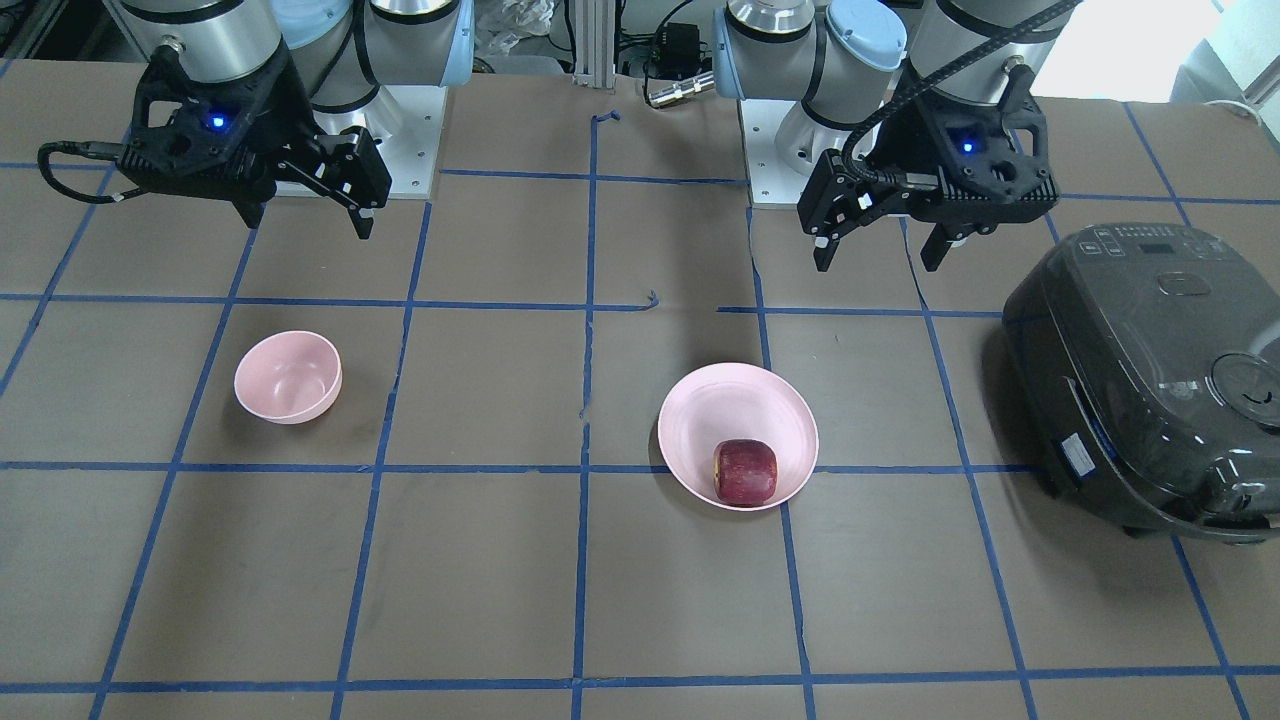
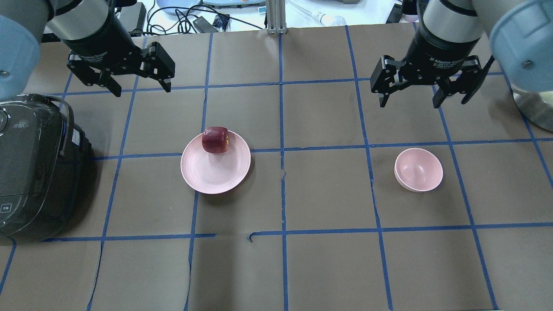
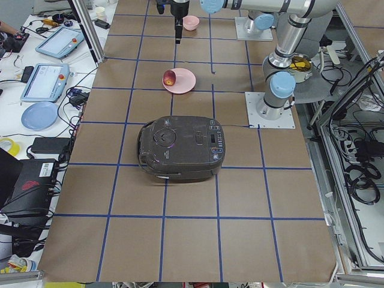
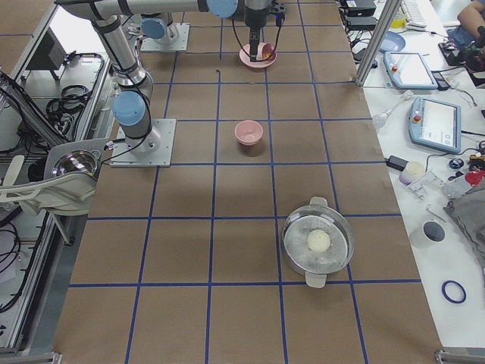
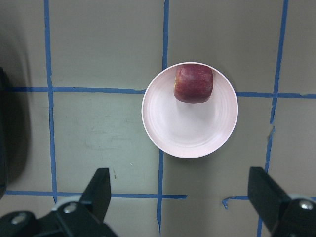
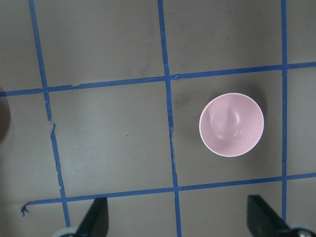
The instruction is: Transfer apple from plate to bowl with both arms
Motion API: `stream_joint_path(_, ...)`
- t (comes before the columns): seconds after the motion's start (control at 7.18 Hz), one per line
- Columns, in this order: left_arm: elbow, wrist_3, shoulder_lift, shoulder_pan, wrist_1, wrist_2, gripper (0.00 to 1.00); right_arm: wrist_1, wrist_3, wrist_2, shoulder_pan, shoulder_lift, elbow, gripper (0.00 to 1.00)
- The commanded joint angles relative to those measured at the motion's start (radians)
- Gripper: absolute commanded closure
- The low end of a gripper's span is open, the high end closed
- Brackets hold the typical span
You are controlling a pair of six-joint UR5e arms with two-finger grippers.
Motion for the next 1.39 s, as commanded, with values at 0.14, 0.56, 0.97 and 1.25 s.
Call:
stream_joint_path(0.14, -0.001, 0.0, 0.001, -0.004, 0.0, -0.003, 0.0, 0.001, -0.012, -0.001, 0.003, 0.0, 0.001, 0.0)
stream_joint_path(0.56, -0.003, 0.0, 0.001, -0.004, 0.0, 0.0, 0.0, 0.004, -0.132, 0.004, 0.001, -0.01, 0.001, 0.0)
stream_joint_path(0.97, -0.004, 0.0, 0.001, -0.005, 0.0, -0.001, 0.0, 0.011, -0.138, -0.002, 0.001, -0.019, 0.001, 0.0)
stream_joint_path(1.25, -0.004, 0.0, 0.001, -0.005, 0.0, 0.0, 0.0, 0.017, -0.138, -0.004, 0.003, -0.021, 0.005, 0.0)
